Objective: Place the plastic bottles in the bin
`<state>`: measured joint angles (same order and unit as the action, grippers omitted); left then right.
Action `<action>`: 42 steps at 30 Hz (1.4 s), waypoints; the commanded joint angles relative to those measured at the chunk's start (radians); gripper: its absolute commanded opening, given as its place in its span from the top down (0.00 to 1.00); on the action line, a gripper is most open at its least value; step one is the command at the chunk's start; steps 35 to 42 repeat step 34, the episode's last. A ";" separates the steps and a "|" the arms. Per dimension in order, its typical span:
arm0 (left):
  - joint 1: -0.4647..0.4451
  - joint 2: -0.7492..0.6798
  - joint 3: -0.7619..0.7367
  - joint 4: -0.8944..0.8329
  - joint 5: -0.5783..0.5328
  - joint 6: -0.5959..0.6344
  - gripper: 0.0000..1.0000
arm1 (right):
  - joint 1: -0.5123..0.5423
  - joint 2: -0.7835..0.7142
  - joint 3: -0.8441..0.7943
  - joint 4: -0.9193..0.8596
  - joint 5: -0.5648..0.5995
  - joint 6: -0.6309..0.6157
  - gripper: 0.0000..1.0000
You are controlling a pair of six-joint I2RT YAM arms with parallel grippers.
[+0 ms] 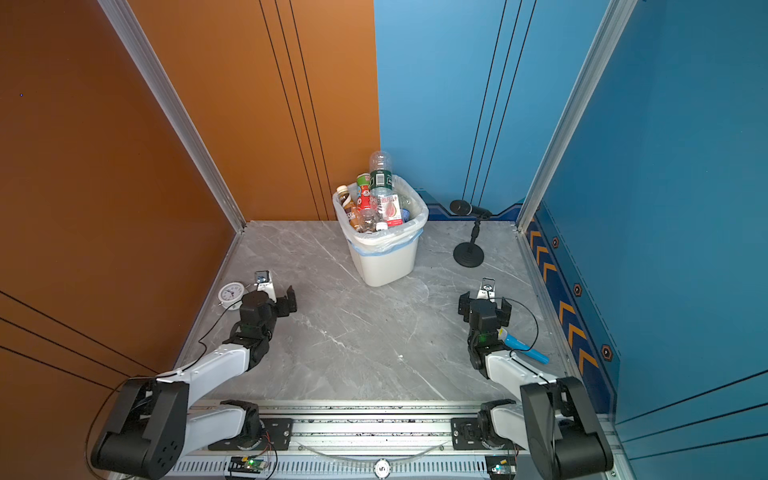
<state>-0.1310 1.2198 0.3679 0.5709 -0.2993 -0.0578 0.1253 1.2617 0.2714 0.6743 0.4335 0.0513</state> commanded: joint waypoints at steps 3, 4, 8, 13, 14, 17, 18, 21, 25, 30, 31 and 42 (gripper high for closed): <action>0.048 0.003 0.032 0.021 0.095 0.050 0.02 | -0.054 0.071 0.009 0.197 -0.133 0.004 0.00; 0.049 0.000 0.012 0.018 0.083 0.048 0.02 | -0.056 0.098 0.003 0.233 -0.155 0.001 0.00; 0.059 0.016 -0.082 0.134 0.079 0.040 0.02 | -0.052 0.212 0.004 0.344 -0.199 -0.015 0.00; 0.079 0.187 -0.010 0.244 0.120 0.075 0.02 | -0.045 0.259 0.066 0.262 -0.238 -0.037 0.01; 0.082 0.237 0.012 0.245 0.128 0.077 0.02 | -0.044 0.278 0.062 0.304 -0.240 -0.043 0.00; 0.102 0.335 0.027 0.317 0.161 0.061 0.02 | -0.044 0.263 0.081 0.235 -0.210 -0.027 0.01; 0.118 0.321 0.017 0.301 0.168 0.043 0.02 | -0.043 0.272 0.075 0.265 -0.202 -0.026 0.00; 0.126 0.344 -0.002 0.380 0.175 0.039 0.02 | -0.059 0.269 0.097 0.213 -0.231 -0.019 0.00; 0.108 0.344 0.015 0.346 0.147 0.056 0.02 | -0.084 0.269 0.111 0.187 -0.289 -0.007 0.01; 0.102 0.343 0.019 0.338 0.139 0.058 0.02 | -0.092 0.271 0.114 0.182 -0.310 -0.003 0.00; 0.102 0.342 0.016 0.338 0.139 0.058 0.02 | -0.093 0.270 0.112 0.182 -0.316 -0.004 0.00; 0.097 0.340 0.015 0.339 0.133 0.059 0.02 | -0.108 0.268 0.100 0.207 -0.384 -0.009 0.00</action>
